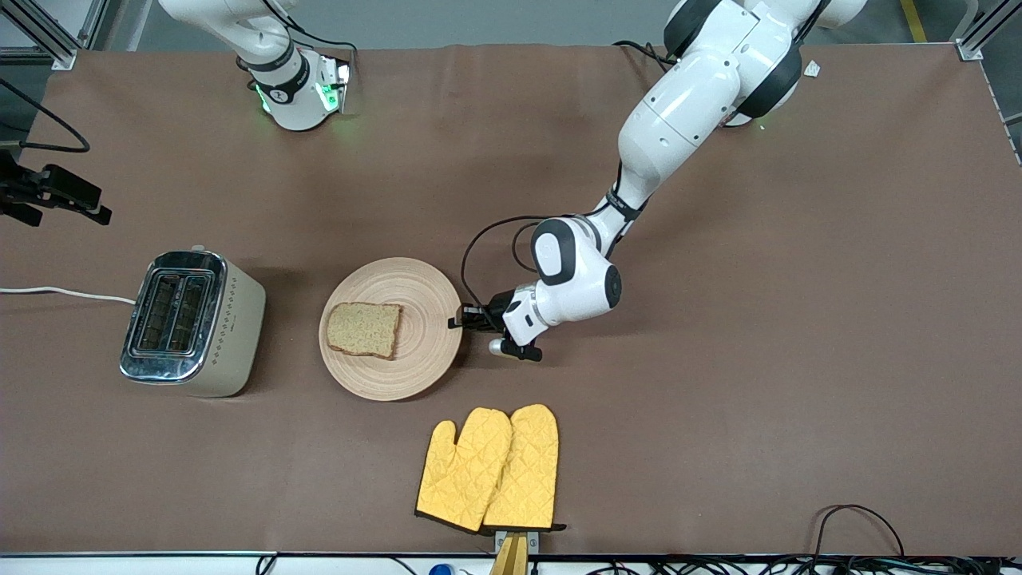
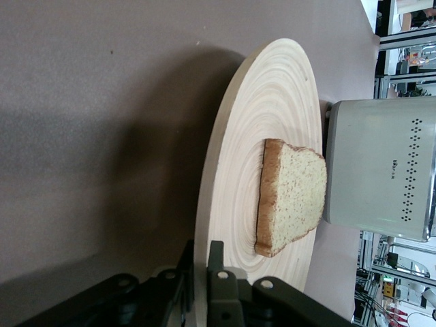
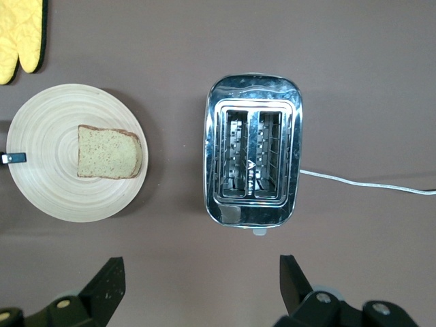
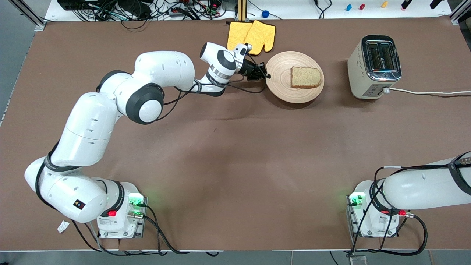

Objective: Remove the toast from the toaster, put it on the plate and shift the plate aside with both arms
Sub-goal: 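Grip the wooden plate rim with the left gripper, then drag the plate with the left gripper away from the toaster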

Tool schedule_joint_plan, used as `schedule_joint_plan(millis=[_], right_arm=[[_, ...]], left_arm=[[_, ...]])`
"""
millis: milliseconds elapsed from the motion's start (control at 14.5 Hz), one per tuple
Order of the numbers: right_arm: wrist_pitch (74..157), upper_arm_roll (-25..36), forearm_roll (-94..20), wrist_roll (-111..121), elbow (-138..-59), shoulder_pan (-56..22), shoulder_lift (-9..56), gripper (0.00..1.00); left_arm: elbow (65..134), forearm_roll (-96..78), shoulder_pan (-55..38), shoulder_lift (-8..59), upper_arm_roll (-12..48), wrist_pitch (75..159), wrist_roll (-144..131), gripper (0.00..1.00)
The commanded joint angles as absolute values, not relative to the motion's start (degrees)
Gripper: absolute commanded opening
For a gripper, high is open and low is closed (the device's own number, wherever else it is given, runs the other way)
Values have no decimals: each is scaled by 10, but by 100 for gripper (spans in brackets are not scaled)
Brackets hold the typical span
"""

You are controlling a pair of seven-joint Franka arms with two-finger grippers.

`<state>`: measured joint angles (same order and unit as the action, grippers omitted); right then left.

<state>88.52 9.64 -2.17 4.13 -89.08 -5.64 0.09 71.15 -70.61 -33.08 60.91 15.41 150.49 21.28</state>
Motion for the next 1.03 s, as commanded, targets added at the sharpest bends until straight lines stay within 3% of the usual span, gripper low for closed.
schedule_joint_plan(millis=[0,275,619,963], right_arm=[[875,20,-16,32,-886,10,-4,100],[870,28,-14,49,-882,17,-2,100],[871,47,-13,89,-874,29,1,100],[871,46,-14,85,-874,32,1,100]], left_arm=[[713,-708,-321,598,150,1513,216,0],[797,-706,-276,512,152,1491,217,0],[896,-694,-148,423,151,1324,294,0],[904,-553,37,406,152,1117,331,0]])
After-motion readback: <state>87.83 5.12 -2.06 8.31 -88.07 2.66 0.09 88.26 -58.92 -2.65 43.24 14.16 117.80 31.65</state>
